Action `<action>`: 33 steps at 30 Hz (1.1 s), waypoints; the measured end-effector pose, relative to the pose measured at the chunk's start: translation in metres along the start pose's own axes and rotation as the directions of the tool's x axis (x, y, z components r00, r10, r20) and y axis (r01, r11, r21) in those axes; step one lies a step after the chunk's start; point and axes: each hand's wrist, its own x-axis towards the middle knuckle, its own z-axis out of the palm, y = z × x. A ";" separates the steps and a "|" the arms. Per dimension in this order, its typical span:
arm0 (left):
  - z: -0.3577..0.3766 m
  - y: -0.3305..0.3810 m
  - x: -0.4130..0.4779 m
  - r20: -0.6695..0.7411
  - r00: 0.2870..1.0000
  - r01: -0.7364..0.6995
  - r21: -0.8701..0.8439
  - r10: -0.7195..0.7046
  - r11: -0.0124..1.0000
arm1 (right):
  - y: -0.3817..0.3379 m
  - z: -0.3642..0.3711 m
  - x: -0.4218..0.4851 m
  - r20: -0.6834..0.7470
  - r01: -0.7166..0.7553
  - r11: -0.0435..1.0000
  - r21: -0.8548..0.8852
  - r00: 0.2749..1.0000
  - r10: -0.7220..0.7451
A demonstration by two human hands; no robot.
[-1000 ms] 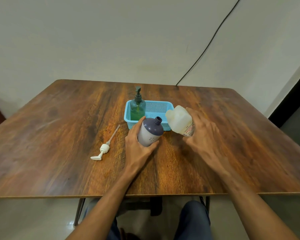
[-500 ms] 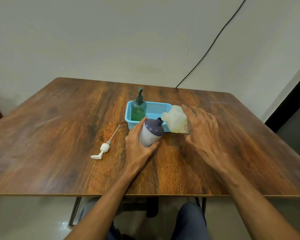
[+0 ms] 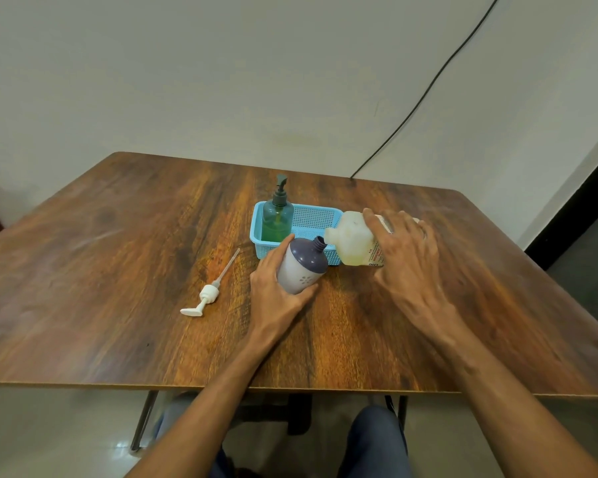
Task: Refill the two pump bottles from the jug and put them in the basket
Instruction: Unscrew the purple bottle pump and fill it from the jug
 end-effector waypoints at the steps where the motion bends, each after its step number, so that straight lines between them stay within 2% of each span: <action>1: 0.000 0.000 0.000 0.000 1.000 0.000 0.000 0.000 1.000 | 0.000 0.000 0.000 0.002 0.003 1.000 -0.008 1.000 -0.003; 33: 0.003 -0.008 -0.001 0.004 1.000 0.002 0.029 -0.002 1.000 | -0.003 -0.013 0.003 0.053 -0.005 0.997 -0.082 0.999 0.009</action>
